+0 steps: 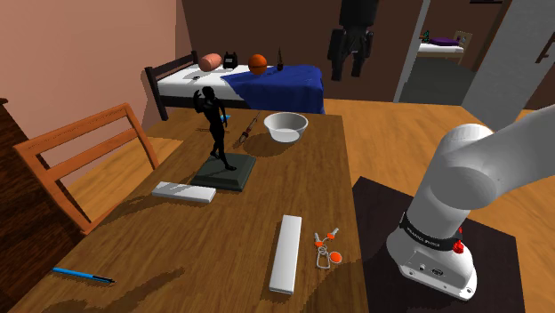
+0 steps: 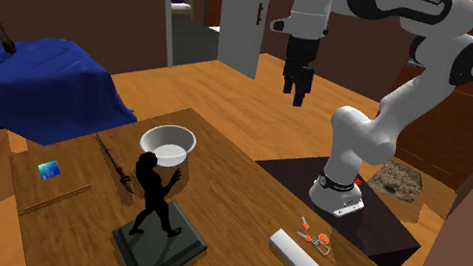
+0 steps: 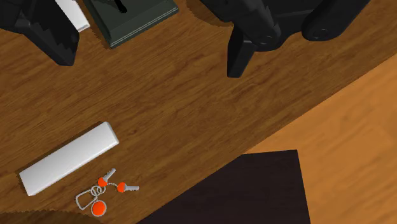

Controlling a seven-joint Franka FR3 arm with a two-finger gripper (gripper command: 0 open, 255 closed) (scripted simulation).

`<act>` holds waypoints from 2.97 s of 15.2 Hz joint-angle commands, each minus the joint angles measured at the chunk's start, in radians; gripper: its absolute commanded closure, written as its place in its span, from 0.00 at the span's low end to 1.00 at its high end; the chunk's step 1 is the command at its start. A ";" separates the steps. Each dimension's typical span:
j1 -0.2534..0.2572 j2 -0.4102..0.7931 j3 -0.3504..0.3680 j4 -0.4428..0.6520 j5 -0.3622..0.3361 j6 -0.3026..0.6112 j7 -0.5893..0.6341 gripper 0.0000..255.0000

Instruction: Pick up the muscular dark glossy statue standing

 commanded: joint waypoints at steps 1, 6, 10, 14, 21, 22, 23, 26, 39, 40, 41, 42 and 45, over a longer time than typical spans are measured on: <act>0.000 0.000 0.000 0.000 0.000 0.000 0.000 0.00; 0.015 0.166 0.041 0.081 0.042 0.096 0.053 0.00; 0.025 0.305 0.070 0.168 0.065 0.157 0.094 0.00; 0.034 0.448 0.095 0.276 0.079 0.202 0.135 0.00; 0.050 0.708 0.131 0.519 0.082 0.238 0.207 0.00; 0.053 0.747 0.135 0.561 0.081 0.238 0.217 0.00; 0.056 0.787 0.139 0.604 0.079 0.237 0.228 0.00; 0.067 0.910 0.148 0.748 0.071 0.224 0.260 0.00; 0.093 1.135 0.156 0.941 0.054 0.269 0.301 0.00; 0.093 1.135 0.156 0.940 0.054 0.270 0.301 0.00; 0.093 1.135 0.156 0.941 0.054 0.269 0.301 0.00; 0.093 1.134 0.157 0.939 0.054 0.270 0.301 1.00; 0.093 1.136 0.157 0.942 0.054 0.269 0.302 1.00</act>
